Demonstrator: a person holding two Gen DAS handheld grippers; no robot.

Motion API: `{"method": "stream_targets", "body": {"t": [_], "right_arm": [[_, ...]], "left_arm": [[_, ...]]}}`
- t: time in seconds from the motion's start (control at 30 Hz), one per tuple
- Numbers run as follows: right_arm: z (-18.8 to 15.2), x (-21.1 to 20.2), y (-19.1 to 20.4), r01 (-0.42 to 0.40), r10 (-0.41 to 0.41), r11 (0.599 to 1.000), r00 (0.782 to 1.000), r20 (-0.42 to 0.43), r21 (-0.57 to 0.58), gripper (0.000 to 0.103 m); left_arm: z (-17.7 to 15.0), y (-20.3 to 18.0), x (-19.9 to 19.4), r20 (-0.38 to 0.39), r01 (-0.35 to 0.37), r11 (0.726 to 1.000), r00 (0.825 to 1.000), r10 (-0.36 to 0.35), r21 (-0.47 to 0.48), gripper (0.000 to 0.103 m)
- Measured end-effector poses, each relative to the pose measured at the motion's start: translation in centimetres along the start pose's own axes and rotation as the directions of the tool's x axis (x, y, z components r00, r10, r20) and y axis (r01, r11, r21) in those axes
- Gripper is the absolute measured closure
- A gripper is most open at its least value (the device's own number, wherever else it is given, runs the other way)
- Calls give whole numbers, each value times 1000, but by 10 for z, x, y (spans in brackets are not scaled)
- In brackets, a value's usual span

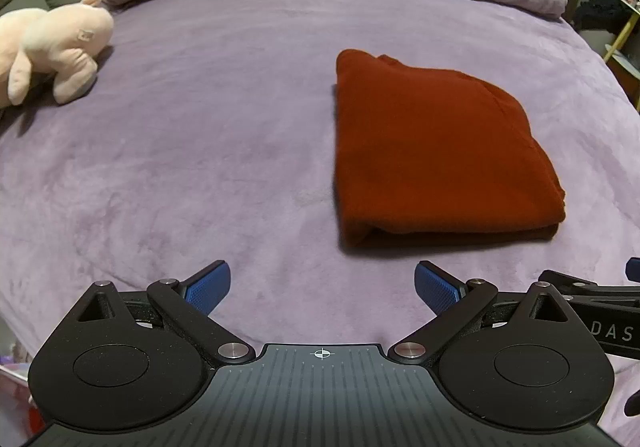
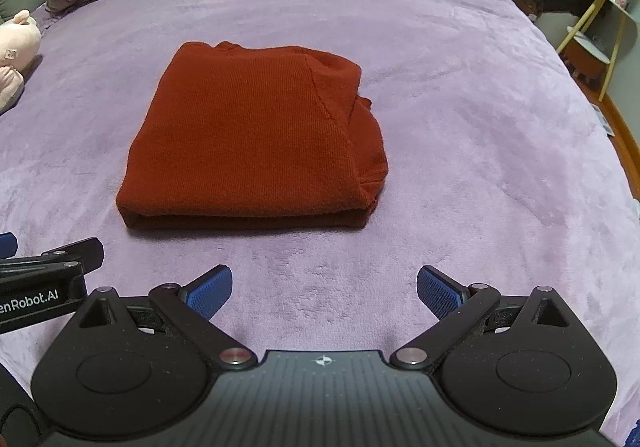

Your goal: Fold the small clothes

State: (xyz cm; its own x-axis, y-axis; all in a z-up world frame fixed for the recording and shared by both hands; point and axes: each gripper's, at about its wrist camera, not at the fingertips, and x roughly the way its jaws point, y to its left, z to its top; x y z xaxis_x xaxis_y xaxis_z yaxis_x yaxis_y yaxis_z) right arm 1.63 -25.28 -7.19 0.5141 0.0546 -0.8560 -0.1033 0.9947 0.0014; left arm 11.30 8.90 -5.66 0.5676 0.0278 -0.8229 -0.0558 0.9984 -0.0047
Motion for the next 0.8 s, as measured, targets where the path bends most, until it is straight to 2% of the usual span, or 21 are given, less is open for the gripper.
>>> {"method": "stream_targets", "body": {"t": [0.8], "right_arm": [[-2, -1, 0, -8, 8, 1000, 1000, 17, 0, 4]], "left_arm": [[0, -1, 5, -3, -4, 1000, 1000, 4, 10, 2]]}}
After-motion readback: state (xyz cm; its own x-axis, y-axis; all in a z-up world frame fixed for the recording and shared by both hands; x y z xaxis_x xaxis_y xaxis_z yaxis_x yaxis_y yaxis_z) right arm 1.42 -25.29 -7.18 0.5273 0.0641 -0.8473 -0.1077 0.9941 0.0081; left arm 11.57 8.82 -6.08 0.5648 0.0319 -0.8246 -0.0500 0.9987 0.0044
